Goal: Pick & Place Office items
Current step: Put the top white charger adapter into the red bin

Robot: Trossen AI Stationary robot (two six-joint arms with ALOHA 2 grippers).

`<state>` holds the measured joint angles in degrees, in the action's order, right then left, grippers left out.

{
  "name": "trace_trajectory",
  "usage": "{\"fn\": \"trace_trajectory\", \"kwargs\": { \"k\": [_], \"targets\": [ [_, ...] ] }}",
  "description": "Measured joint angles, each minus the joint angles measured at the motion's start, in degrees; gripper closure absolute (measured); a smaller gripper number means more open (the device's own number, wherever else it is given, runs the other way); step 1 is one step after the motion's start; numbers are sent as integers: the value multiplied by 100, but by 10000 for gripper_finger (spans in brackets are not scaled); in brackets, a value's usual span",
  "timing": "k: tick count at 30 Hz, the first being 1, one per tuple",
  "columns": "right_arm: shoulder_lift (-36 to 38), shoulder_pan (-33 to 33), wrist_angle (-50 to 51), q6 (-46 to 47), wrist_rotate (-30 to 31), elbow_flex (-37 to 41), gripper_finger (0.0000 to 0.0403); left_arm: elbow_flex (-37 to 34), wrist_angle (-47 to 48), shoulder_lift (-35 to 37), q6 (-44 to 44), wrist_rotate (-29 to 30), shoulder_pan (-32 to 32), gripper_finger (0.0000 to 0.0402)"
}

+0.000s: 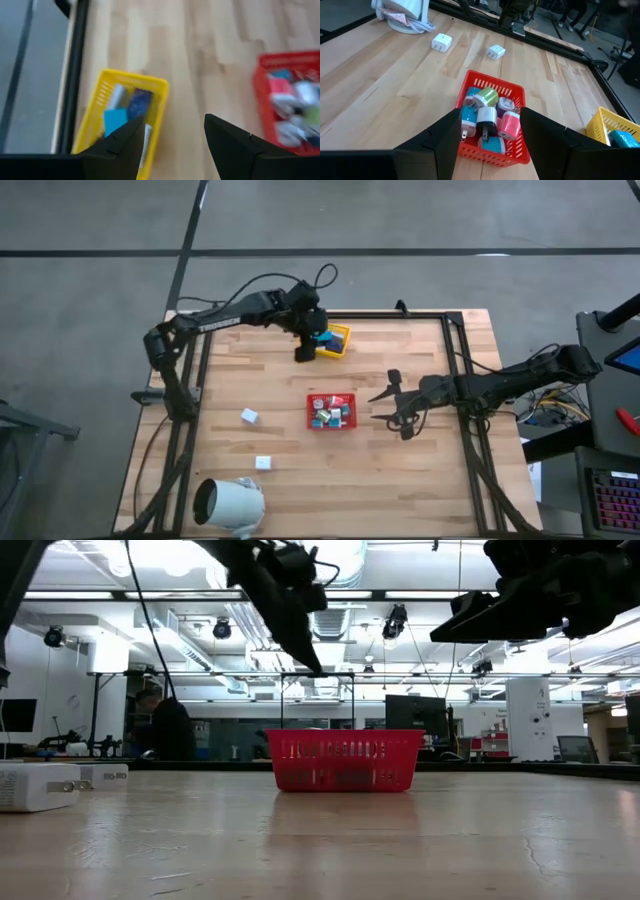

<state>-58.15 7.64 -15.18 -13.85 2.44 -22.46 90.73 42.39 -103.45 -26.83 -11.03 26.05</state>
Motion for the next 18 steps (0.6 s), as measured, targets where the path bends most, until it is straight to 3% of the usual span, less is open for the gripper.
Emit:
{"fn": "trace_trajectory", "kwargs": {
  "k": [9,18],
  "targets": [
    [0,0,-24,0,-153,20,202,-1169,508,1227,109,7,-373,193],
    [0,0,-70,-13,-146,20,202,-2770,359,2122,1010,42,-669,193]
  ]
}}
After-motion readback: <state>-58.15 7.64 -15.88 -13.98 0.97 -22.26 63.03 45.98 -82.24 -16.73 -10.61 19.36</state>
